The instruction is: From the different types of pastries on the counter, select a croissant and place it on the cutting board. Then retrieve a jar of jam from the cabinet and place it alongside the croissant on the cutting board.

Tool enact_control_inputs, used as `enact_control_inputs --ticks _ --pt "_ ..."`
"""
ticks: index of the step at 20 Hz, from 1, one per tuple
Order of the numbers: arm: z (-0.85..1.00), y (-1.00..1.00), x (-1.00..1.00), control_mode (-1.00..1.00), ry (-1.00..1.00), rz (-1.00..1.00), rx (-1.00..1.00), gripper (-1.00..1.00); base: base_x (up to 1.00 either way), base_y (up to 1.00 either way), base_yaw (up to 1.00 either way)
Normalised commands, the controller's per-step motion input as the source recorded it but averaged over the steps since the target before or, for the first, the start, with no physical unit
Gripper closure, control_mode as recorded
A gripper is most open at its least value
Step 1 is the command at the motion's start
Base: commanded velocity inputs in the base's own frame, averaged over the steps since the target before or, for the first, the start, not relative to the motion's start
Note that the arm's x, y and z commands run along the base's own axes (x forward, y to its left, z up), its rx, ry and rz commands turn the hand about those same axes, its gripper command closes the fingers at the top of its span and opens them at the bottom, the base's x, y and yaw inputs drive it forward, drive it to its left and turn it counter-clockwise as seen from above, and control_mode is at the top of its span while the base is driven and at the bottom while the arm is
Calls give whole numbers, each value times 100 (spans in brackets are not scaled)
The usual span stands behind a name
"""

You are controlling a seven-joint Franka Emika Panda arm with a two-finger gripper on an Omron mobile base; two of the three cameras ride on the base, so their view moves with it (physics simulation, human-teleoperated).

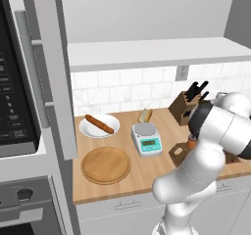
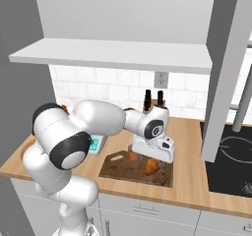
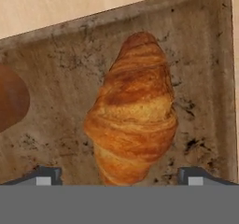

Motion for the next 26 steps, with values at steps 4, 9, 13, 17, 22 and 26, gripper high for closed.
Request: enact_control_inputs --ticks 4,9,13,17,22,26 --pt "52 -4 -10 -100 25 3 15 -100 0 0 0" --pt "37 0 -51 -100 12 1 13 -100 0 0 0" --pt "29 0 -91 -100 2 0 9 -100 0 0 0" --pt "23 0 -92 -100 0 0 8 -100 0 0 0" --pt "5 0 -84 -100 1 0 6 -100 0 0 0" --pt "7 0 -78 -100 7 1 5 -100 0 0 0"
